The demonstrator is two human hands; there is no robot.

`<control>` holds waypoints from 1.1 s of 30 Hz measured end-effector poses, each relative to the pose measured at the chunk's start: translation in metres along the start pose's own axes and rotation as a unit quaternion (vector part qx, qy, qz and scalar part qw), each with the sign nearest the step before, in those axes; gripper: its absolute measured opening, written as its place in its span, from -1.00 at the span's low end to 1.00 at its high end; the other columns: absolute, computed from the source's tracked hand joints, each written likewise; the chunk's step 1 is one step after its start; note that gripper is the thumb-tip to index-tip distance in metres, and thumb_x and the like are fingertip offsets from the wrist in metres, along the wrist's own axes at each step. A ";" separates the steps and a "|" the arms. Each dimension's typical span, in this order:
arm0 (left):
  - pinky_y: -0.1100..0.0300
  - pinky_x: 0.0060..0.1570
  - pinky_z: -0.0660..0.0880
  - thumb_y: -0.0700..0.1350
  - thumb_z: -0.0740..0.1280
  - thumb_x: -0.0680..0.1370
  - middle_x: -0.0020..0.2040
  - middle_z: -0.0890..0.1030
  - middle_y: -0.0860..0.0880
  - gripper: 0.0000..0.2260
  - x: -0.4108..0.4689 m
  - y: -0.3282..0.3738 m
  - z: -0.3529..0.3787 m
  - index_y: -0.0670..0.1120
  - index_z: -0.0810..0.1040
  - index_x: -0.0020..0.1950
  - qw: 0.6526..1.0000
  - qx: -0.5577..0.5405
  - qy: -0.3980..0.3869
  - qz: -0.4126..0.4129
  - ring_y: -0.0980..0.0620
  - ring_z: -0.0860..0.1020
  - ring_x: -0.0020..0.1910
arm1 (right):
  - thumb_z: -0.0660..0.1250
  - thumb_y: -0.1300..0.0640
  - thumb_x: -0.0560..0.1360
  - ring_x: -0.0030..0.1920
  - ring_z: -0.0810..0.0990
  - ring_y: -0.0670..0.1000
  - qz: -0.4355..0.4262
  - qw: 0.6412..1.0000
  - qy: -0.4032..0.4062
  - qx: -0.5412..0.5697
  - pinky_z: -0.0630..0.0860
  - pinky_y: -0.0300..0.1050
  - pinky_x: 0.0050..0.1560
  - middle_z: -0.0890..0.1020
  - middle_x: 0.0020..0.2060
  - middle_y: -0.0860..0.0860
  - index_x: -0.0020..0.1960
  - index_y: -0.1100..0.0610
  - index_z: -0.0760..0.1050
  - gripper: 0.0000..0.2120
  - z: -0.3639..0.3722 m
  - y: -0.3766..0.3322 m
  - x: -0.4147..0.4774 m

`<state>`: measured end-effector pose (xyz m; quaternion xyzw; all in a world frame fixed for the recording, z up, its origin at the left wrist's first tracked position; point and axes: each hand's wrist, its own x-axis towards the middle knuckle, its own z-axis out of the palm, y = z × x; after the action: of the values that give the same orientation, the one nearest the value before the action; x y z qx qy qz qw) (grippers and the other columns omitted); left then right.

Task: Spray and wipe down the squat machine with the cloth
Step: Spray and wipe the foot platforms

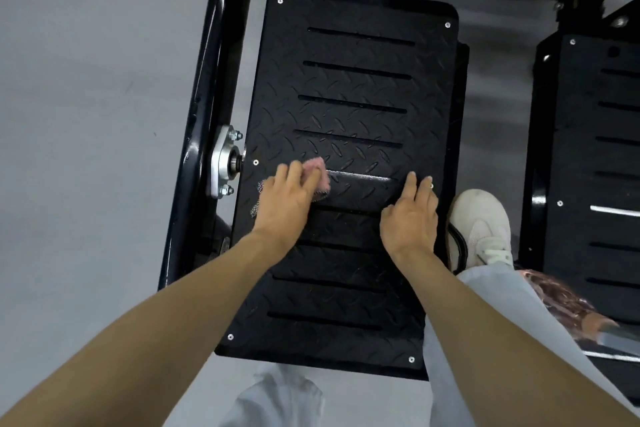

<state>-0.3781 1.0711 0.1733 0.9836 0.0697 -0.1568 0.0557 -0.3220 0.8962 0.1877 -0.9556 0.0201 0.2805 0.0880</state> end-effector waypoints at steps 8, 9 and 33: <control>-0.03 0.06 0.43 -0.33 0.28 0.46 0.25 0.34 -0.20 -0.40 -0.004 -0.035 -0.005 -0.05 0.23 0.47 0.992 -0.006 -0.005 -0.124 -0.21 0.35 0.19 | 0.13 0.12 0.60 0.52 -0.05 0.15 -0.004 0.998 -0.062 -0.027 0.11 0.05 0.49 -0.10 0.54 0.18 0.56 0.19 -0.12 -0.35 -0.006 -0.003 -0.020; -0.03 0.05 0.44 -0.33 0.27 0.47 0.26 0.34 -0.21 -0.40 -0.004 -0.029 -0.005 -0.06 0.22 0.47 0.991 -0.016 -0.005 -0.136 -0.21 0.35 0.20 | 0.14 0.11 0.60 0.52 -0.05 0.15 -0.004 0.997 -0.065 -0.035 0.12 0.05 0.48 -0.10 0.54 0.19 0.56 0.19 -0.13 -0.35 -0.007 -0.001 -0.021; 0.01 0.12 0.44 -0.26 0.28 0.50 0.34 0.24 -0.17 -0.43 0.031 0.110 -0.003 -0.08 0.17 0.48 0.998 -0.051 -0.036 -0.002 -0.16 0.29 0.29 | 0.21 0.11 0.57 0.53 -0.06 0.17 0.001 0.997 -0.055 -0.057 0.10 0.01 0.50 -0.17 0.53 0.22 0.55 0.24 -0.17 -0.26 0.006 0.037 -0.025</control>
<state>-0.3308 0.9672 0.1759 0.9731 0.0774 -0.1883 0.1079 -0.3495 0.8602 0.1910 -0.9421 0.0000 0.3336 0.0344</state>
